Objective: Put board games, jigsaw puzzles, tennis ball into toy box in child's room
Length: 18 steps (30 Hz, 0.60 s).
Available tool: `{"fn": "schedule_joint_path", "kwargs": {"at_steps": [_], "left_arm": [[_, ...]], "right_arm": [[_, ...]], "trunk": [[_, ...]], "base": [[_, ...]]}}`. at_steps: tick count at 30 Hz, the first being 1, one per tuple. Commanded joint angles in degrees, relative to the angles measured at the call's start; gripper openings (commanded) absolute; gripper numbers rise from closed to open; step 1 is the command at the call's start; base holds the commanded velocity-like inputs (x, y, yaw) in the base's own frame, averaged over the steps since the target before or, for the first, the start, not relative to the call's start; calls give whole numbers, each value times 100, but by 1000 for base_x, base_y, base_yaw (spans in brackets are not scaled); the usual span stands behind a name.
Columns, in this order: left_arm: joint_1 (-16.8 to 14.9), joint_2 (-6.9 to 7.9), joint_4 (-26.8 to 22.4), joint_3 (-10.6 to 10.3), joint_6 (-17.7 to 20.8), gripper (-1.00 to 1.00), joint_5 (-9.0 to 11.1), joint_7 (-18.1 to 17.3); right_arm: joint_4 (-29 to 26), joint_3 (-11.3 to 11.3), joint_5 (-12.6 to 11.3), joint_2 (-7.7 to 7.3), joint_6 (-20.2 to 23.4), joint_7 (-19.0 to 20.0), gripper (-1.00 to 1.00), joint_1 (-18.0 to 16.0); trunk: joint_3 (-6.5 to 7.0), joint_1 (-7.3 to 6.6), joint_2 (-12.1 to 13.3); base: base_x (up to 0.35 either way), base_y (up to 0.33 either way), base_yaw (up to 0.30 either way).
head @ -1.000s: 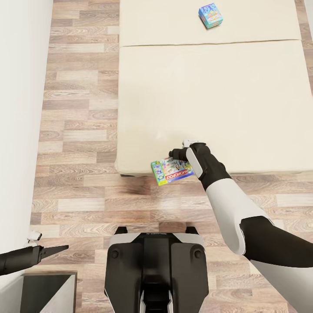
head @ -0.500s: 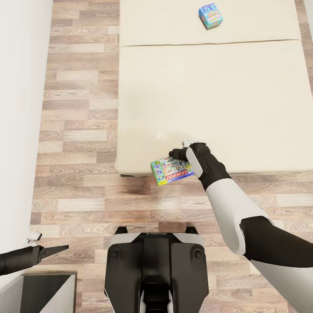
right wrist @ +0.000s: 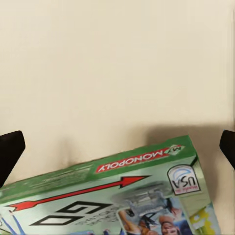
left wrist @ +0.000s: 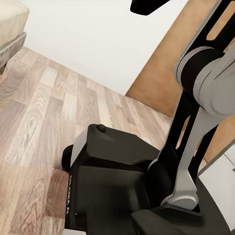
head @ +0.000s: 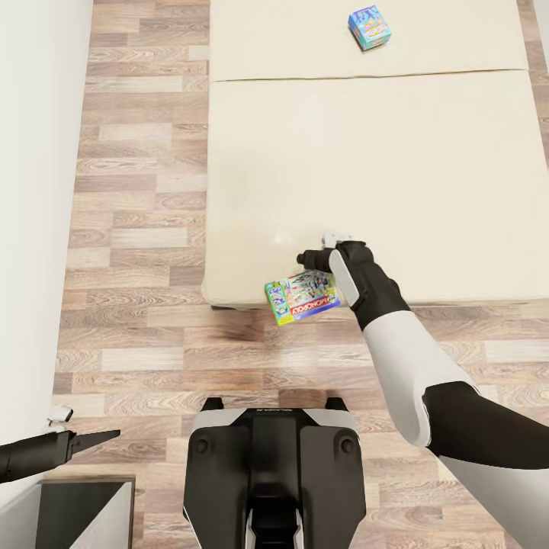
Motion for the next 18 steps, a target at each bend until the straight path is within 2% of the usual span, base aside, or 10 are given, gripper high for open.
{"fn": "schedule_joint_path", "kwargs": {"at_steps": [1, 8, 18], "left_arm": [[-1, 1, -1, -3, 61, 100, -7, -25], [-1, 1, -1, -8, 61, 100, -6, -25], [-1, 1, -1, -8, 61, 100, -8, -25]], "right_arm": [[-73, 9, -61, 0, 61, -55, 100, -2], [-414, 9, -62, 0, 311, -54, 100, -2], [-641, 9, -75, 0, 445, -45, 100, 2]], "trunk": [[-6, 4, -9], [-6, 4, -9], [-6, 4, -9]], "base": [[0, 0, 0], [0, 0, 0], [0, 0, 0]]}}
